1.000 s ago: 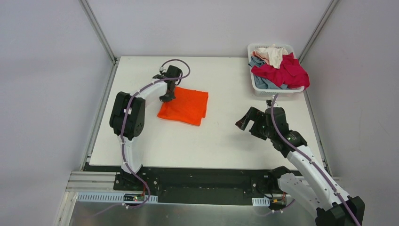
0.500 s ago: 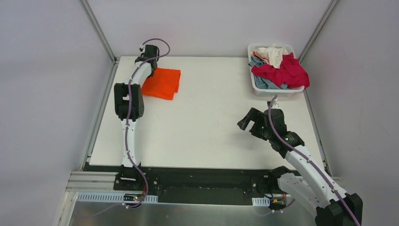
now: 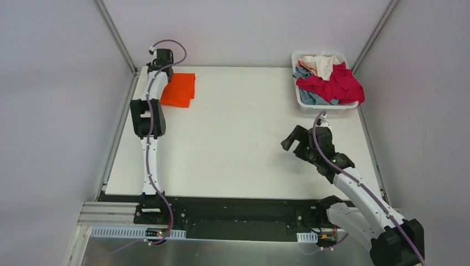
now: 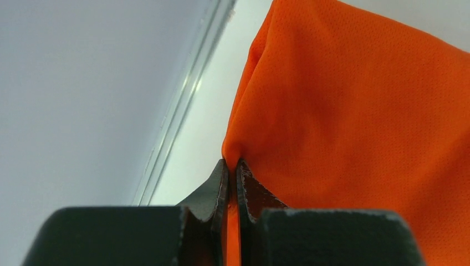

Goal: Fold and stack the t-shirts
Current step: Put the neatly folded tshirt into the corner of the board with the left arm

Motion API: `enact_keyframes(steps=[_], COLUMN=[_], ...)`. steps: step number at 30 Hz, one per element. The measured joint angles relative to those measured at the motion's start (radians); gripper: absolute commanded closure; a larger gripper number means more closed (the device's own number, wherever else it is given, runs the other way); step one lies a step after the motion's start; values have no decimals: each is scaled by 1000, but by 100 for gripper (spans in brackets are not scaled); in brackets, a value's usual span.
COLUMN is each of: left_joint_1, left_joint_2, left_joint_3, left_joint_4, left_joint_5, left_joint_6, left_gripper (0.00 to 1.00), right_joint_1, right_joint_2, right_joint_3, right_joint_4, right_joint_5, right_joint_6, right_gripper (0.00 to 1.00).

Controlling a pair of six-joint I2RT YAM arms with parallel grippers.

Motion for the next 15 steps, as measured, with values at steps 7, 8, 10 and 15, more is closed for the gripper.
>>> enact_keyframes(steps=[7, 8, 10, 15], left_joint_1=[27, 30, 31, 30], left_joint_2=[25, 27, 28, 31], left_joint_3=[39, 40, 42, 72], left_joint_4=[56, 66, 78, 101], left_joint_5=[-26, -26, -26, -50], left_joint_6=[24, 27, 35, 38], left_gripper=[92, 88, 73, 55], right_joint_1=[-1, -2, -2, -2], right_joint_2=[6, 6, 6, 6], right_joint_3=[-2, -2, -3, -7], right_joint_4=[7, 6, 6, 6], right_joint_5=[6, 6, 6, 8], right_joint_6=[22, 25, 30, 45], right_gripper=[1, 0, 1, 1])
